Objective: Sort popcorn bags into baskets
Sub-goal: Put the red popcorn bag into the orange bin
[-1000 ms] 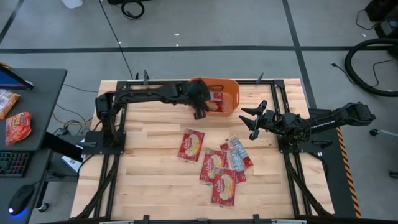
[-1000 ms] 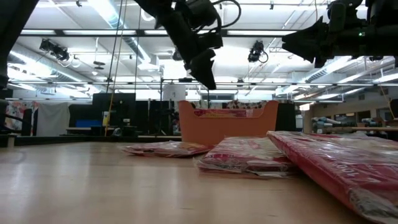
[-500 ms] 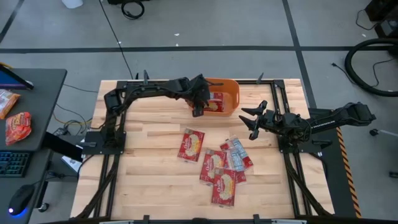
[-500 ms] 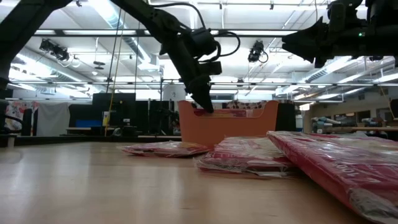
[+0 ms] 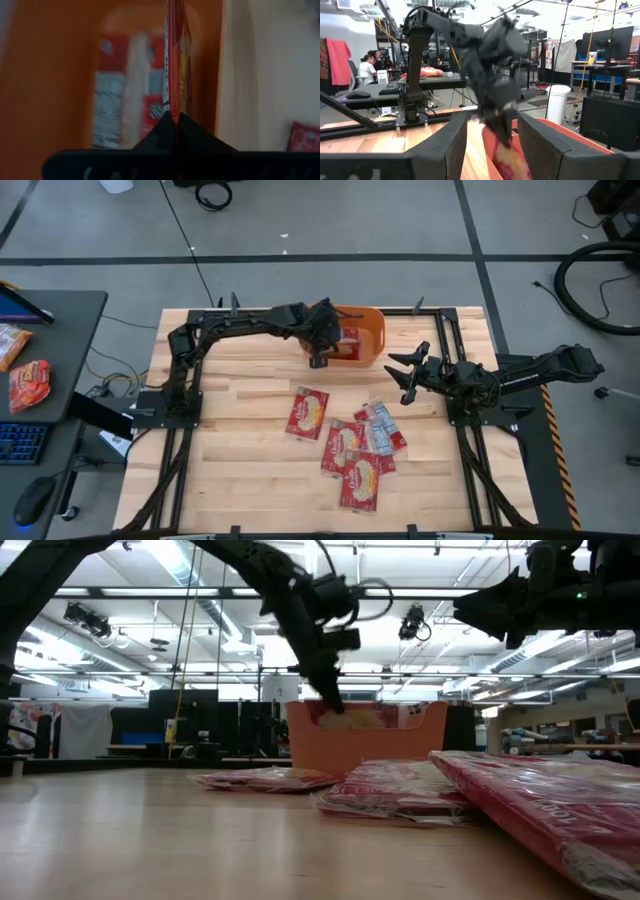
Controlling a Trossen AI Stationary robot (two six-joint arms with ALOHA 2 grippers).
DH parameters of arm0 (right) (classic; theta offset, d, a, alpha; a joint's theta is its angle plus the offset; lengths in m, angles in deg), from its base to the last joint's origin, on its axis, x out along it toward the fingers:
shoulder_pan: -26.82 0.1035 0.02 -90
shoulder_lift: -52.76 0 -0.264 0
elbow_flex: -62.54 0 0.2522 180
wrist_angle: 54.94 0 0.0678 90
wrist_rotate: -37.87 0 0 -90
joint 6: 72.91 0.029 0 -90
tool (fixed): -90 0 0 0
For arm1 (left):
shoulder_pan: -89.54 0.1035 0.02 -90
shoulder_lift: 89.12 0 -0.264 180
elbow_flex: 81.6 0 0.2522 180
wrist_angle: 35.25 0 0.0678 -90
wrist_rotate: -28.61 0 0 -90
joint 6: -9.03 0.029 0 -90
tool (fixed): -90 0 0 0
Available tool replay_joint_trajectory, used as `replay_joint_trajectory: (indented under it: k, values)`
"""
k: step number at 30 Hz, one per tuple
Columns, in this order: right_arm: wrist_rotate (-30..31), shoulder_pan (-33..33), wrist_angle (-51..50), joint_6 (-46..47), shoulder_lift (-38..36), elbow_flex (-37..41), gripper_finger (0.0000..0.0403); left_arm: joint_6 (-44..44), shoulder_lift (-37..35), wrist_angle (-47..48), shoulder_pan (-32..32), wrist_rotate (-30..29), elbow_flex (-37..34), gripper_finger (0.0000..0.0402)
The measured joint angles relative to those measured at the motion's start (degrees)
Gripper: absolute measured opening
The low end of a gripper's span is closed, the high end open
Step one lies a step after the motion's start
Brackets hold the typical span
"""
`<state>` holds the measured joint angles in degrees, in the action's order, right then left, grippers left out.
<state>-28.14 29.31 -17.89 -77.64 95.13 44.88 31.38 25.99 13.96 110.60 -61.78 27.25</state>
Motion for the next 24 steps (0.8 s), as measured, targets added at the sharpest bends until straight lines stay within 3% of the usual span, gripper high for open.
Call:
replay_joint_trajectory:
  k: [7,17,20,24]
  values:
    - [-0.04,0.00,0.11,0.02,0.00,0.00,0.0180,-2.53,-0.04,3.48,3.00,2.61,10.46,0.0006]
    - [-0.07,-0.01,0.11,0.04,0.02,0.00,0.0180,-3.33,3.31,3.54,9.53,9.54,7.55,0.0007]
    - [-0.07,-0.01,0.09,0.04,0.02,0.00,0.0180,-3.79,5.55,2.28,10.37,8.08,7.55,0.0022]
    - [-0.09,-0.01,-0.02,0.02,0.01,0.00,0.0180,-2.52,6.51,0.03,10.17,3.83,7.55,0.0074]
